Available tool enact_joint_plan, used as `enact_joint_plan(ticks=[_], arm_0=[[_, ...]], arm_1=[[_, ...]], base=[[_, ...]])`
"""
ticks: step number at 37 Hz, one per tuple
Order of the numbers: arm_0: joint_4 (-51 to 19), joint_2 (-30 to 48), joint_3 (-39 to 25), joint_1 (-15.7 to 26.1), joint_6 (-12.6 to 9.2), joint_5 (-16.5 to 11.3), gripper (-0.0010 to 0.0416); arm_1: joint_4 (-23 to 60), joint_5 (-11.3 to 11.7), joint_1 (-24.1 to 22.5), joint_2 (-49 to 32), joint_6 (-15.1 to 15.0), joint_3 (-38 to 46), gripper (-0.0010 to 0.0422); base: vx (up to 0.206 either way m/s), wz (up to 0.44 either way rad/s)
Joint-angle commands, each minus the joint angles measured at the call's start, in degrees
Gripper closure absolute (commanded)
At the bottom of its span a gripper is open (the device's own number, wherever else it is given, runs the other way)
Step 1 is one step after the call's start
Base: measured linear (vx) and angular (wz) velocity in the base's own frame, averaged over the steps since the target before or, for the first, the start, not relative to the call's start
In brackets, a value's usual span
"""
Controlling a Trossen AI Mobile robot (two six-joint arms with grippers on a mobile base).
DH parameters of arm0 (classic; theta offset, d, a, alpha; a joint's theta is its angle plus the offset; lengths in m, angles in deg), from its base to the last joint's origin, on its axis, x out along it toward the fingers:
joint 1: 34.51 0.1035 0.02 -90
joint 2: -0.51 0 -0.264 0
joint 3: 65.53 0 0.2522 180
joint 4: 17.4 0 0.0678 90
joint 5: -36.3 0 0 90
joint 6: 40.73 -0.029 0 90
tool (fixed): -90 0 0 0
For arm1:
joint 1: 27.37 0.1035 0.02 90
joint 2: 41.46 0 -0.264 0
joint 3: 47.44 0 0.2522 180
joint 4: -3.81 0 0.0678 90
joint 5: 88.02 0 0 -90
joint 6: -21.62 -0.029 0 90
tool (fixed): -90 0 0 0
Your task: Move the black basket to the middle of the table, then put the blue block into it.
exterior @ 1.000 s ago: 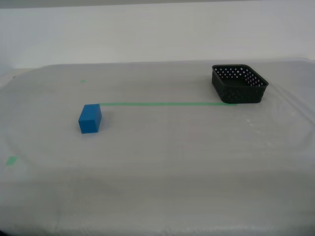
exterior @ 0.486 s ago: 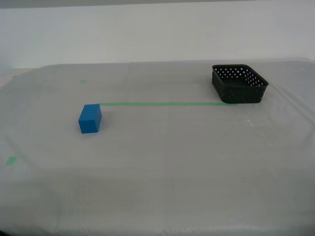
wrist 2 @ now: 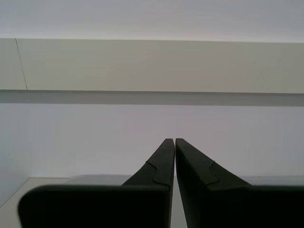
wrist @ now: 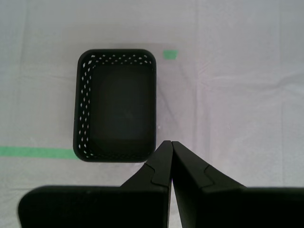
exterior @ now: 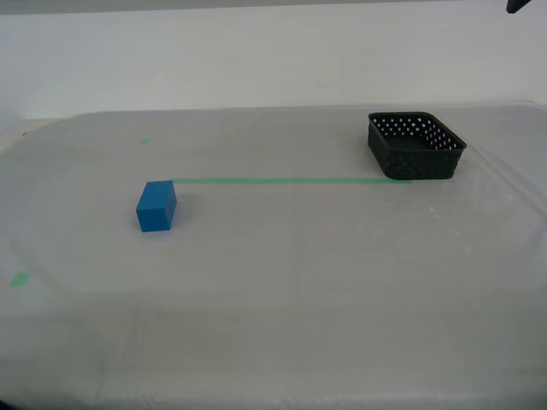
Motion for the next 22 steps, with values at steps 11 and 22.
enact_joint_plan(ticks=[11, 22], arm_0=[[-9.49, 7.5, -10.03, 1.03, -2.32, -4.04, 0.0406], [-14.75, 15.63, -16.94, 1.2, -3.15, -4.48, 0.0406]], arm_1=[[-0.26, 0.04, 0.0, 0.02, -0.11, 0.02, 0.0412], [-0.24, 0.04, -0.02, 0.02, -0.11, 0.02, 0.0412]], base=[[0.0, 0.0], [0.0, 0.0]])
